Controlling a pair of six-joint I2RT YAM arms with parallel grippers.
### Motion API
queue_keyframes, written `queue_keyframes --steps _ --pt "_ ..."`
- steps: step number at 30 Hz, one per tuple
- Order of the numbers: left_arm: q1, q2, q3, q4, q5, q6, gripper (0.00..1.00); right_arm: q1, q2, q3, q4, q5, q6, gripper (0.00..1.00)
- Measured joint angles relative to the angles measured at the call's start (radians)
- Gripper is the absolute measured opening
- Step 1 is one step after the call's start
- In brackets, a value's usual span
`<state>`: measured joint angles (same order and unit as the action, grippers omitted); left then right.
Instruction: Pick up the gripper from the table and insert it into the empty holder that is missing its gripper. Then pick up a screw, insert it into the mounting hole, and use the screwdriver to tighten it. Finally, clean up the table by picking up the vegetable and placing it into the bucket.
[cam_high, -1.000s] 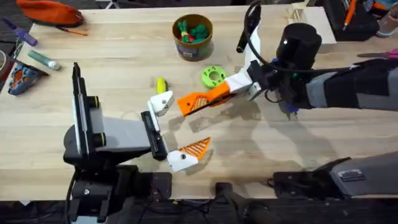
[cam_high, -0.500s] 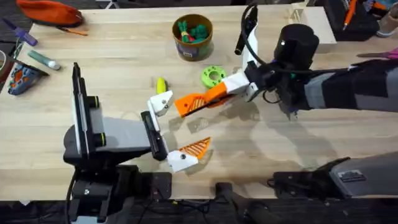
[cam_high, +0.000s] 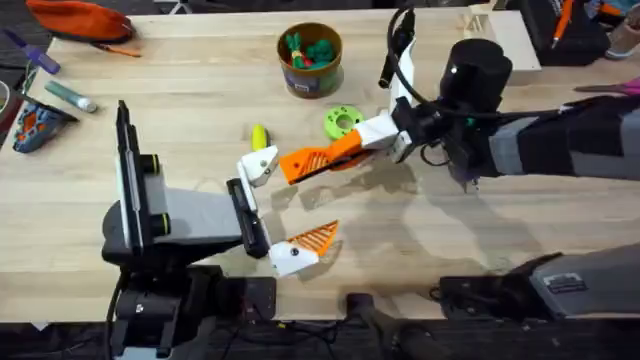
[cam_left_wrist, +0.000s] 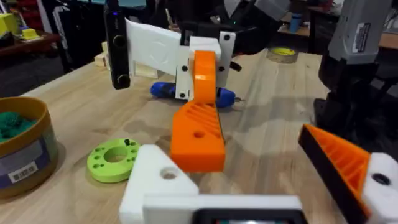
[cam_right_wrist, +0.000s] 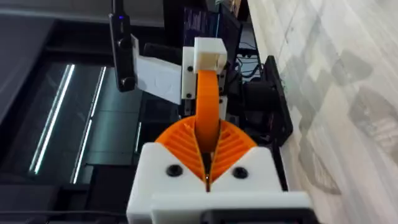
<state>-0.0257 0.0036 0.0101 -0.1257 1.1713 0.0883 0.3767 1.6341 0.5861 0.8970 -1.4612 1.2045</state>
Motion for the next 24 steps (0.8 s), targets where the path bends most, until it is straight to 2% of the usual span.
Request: queue_keyframes --steps 24 --pt "0.000 0.000 0.000 0.000 0.000 0.000 0.985 0.016 0.000 0.000 -0.005 0.029 0.000 0.009"
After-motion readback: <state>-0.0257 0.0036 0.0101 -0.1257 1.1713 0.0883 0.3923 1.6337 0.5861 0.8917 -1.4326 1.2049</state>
